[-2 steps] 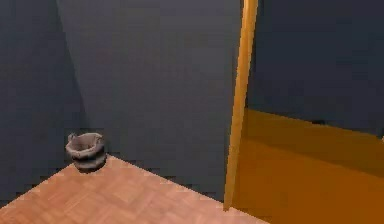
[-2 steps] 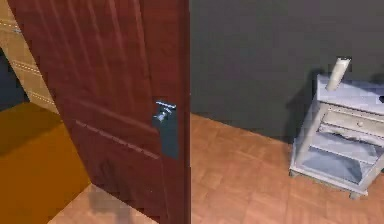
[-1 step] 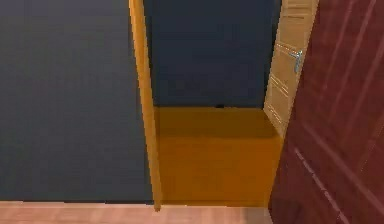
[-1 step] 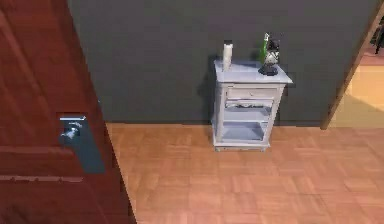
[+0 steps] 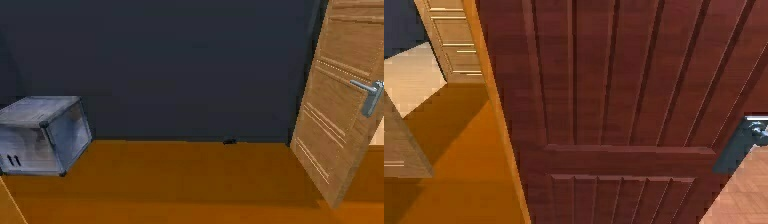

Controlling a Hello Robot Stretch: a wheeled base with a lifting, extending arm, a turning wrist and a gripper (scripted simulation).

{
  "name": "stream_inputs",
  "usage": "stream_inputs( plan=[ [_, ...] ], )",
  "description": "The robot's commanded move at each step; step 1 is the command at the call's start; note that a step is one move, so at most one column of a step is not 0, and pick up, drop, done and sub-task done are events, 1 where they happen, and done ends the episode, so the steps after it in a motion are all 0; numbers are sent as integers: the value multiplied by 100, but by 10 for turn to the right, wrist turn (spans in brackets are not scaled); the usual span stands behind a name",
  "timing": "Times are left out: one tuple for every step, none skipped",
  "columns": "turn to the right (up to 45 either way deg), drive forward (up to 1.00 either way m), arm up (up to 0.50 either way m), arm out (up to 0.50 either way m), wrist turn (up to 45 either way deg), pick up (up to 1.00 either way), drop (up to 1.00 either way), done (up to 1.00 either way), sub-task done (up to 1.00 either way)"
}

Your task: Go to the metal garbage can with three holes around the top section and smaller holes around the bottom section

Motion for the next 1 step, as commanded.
stream_inputs(
  plan=[
    [30,0,0,0,0,0,0,0,0]
  ],
)
